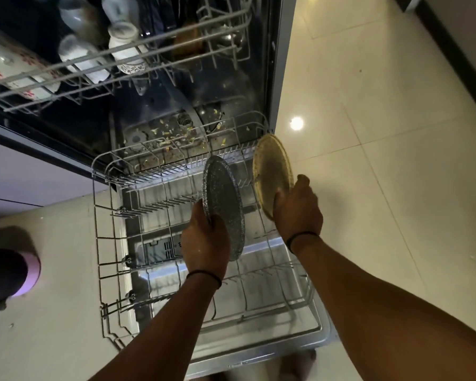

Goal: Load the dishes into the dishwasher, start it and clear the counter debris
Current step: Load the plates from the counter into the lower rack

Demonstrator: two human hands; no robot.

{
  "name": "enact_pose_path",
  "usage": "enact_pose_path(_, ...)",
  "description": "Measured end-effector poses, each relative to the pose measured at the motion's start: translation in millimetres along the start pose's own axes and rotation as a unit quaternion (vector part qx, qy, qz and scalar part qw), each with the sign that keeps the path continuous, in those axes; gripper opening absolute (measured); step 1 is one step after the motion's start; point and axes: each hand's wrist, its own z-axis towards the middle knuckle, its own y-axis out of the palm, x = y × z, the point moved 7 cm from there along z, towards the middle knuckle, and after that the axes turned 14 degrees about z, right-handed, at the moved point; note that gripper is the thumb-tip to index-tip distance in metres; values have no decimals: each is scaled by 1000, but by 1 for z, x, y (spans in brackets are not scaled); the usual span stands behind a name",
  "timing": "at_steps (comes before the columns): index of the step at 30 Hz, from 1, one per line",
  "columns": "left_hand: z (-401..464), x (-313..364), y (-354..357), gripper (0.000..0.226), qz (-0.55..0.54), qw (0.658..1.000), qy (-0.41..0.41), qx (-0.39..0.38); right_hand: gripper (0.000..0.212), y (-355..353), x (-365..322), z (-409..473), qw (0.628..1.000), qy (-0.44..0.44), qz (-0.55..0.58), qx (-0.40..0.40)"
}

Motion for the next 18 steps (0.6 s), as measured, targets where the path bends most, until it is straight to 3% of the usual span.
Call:
enact_pose_path(3, -3, -4, -2, 30, -8, 1000, 2, 10, 47, -19, -14, -15, 989, -94, -31, 112)
enact_pose_path(6, -3, -10, -6, 24, -50, 998, -22, 23, 29, -9, -27, -32, 985, -158, -33, 58)
enact_pose_path(8, 2, -14, -8, 18, -124, 989, -69, 36, 28, -4, -33, -42, 986, -153, 59, 39)
enact_pose_path(10, 9, -22, -6, 14, -194, 971, -133, 43, 34, -1, -38, -49, 981, -103, 160, 38)
enact_pose_path(12, 17, -32, -4, 13, -260, 945, -193, 37, 51, 18, -33, -52, 967, 21, 253, -14)
enact_pose_path(14, 21, -42, 0, 15, -309, 923, -229, 15, 63, 44, -28, -54, 889, 184, 408, -95)
enact_pose_path(15, 21, -47, 1, 12, -331, 912, -242, 2, 60, 49, -29, -55, 868, 215, 436, -104)
enact_pose_path(16, 20, -52, 3, 10, -345, 902, -259, -11, 55, 45, -31, -52, 889, 198, 403, -91)
enact_pose_path(18, 17, -62, 5, 11, -372, 879, -299, -23, 49, 19, -38, -42, 969, 96, 229, 4)
